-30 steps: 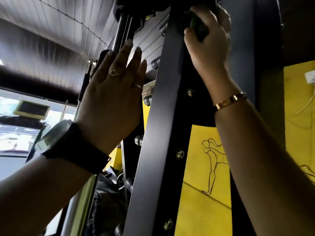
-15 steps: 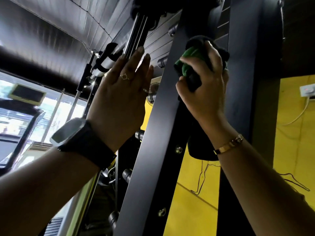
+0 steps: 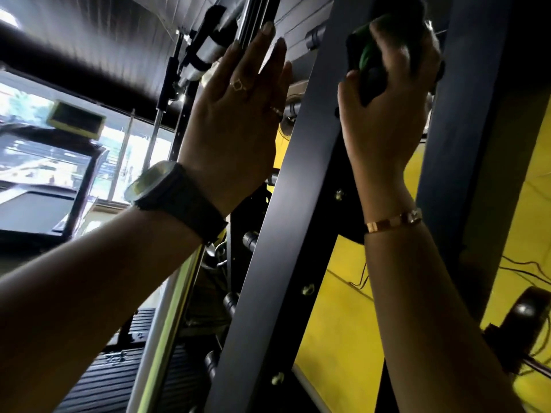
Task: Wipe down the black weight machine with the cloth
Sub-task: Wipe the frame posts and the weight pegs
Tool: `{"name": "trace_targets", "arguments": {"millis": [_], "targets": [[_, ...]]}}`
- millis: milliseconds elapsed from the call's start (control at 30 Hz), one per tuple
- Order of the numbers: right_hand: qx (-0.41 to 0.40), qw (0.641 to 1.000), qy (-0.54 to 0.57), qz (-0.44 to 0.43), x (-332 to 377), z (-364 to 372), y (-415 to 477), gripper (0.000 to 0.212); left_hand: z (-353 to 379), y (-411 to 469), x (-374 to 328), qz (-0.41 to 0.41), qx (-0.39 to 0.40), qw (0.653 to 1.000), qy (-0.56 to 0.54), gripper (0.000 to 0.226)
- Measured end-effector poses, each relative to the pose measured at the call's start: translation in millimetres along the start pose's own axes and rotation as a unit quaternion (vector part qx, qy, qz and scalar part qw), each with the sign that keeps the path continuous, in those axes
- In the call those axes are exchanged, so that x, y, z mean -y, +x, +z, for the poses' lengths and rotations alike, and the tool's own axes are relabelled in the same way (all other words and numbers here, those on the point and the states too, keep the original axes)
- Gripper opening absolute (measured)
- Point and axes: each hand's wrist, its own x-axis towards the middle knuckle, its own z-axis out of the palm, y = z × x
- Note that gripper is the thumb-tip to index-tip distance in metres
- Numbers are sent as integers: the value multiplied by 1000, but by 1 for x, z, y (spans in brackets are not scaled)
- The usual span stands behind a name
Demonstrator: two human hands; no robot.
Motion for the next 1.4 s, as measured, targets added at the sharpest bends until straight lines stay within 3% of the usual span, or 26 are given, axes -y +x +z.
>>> {"name": "trace_targets", "arguments": {"millis": [133, 267, 733, 1033, 1400], "targets": [[-32, 998, -53, -12, 5, -3, -48, 49, -2, -13, -4, -8, 5, 1000, -2, 55], [-31, 999, -36, 6, 10, -11, -92, 46, -1, -31, -6, 3, -5, 1000, -8, 54], [65, 995, -71, 27, 22, -43, -213, 52, -13, -84, -22, -3, 8, 1000, -15, 58], [64, 998, -21, -8, 13, -42, -198, 48, -18, -114, -25, -1, 36, 999, -17, 53], [69, 996, -51, 28, 25, -49, -230, 49, -17, -161, -31, 24, 83, 996, 2, 54]]}}
